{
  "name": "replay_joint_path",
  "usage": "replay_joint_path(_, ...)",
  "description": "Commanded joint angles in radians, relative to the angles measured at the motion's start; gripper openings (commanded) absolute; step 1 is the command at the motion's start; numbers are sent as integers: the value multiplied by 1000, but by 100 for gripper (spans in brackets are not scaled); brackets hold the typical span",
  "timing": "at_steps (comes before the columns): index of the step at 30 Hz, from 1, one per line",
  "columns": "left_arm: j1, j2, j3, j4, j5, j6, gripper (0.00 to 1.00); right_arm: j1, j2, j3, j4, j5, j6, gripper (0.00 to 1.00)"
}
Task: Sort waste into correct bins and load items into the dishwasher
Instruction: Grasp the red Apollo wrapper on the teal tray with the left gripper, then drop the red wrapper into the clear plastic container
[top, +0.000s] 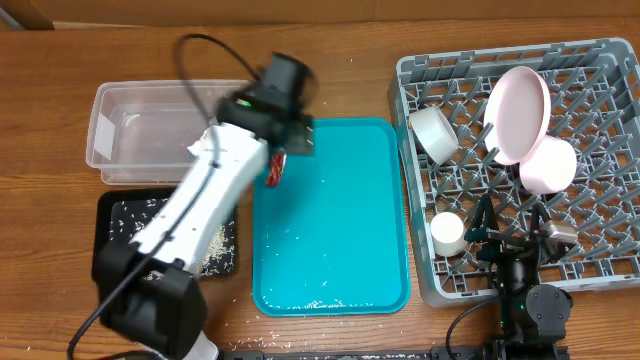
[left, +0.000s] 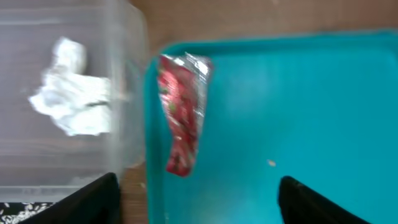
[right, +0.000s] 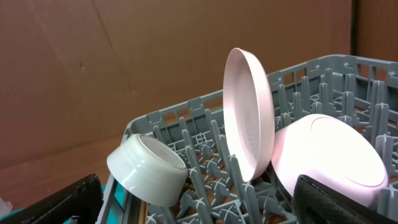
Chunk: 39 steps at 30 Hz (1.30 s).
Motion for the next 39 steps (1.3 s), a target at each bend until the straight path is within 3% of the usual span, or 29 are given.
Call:
replay_joint_path(1,-58,94,-46,1,-146,-91,71,-6,-10,-11,4,3,3,100)
replay_joint_path(7,-45,239,-47,55,-167,-240,66,-6,-10,-11,4,3,3,100)
replay_joint_path(13,-11,323,-47,131,-211,-257,65,-6,-10,-11,4,3,3,100)
replay_joint_path(17,-8,366,-47,149,-212,-230,43,-6,-10,-11,4,3,3,100)
replay_joint_path(18,-9,370,-47,148,-211,-224,18,-6,-10,-11,4,3,3,100)
replay_joint_path(19,-12,368,-47,147,-208,-224,8,-6,-10,-11,4,3,3,100)
replay_joint_path(20,-14,361,-44,146,-201,-224,4,-6,-10,-11,4,3,3,100)
replay_joint_path(26,-49,206,105,-37,-96,-212,4,-6,-10,-11,4,3,3,100)
replay_joint_path(30,-45,69,177,-152,-127,-213,4,-6,-10,-11,4,3,3,100)
replay_joint_path(34,20,-21,175,-219,-189,-252,4,-6,-10,-11,4,3,3,100)
replay_joint_path(39,170,-1,143,-235,-190,-320,4,-6,-10,-11,4,3,3,100)
